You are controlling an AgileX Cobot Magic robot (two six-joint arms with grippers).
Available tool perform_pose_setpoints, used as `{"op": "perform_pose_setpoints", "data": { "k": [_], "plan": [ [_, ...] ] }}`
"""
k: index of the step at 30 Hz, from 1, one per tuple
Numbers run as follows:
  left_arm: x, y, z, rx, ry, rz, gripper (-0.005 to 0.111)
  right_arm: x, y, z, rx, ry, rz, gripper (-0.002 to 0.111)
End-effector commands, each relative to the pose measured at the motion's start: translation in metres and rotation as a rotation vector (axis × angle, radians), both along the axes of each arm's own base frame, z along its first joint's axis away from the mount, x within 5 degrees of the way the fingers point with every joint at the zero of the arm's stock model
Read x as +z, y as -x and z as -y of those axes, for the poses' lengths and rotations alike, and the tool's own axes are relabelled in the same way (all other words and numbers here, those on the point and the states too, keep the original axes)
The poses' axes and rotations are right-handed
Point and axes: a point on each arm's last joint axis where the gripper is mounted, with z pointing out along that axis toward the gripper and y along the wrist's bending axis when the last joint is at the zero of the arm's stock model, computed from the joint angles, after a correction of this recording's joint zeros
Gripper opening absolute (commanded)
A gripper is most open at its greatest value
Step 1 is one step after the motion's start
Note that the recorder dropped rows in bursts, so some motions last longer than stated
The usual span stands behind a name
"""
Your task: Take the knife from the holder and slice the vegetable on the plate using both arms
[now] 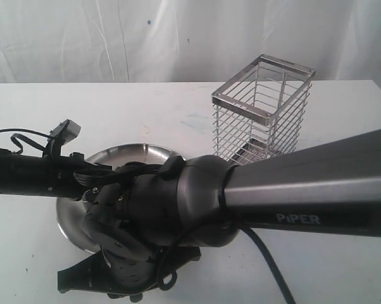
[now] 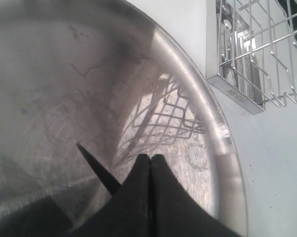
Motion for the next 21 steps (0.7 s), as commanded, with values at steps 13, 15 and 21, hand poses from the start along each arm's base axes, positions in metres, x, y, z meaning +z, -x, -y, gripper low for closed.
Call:
{"op": "perform_pose_setpoints", "data": {
  "k": [13, 15, 21],
  "plan": [
    [-0.061, 0.004, -0.005, 0.042, -0.055, -0.187, 0.000, -0.001, 0.000, 0.002, 0.002, 0.021, 0.003, 0.000],
    [-0.062, 0.004, -0.005, 0.046, -0.061, -0.191, 0.000, -0.001, 0.001, 0.005, -0.007, 0.044, -0.014, 0.000],
    [-0.063, 0.004, -0.006, 0.053, -0.070, -0.196, 0.000, -0.003, 0.009, 0.011, -0.011, 0.117, -0.096, 0.000]
  ]
}}
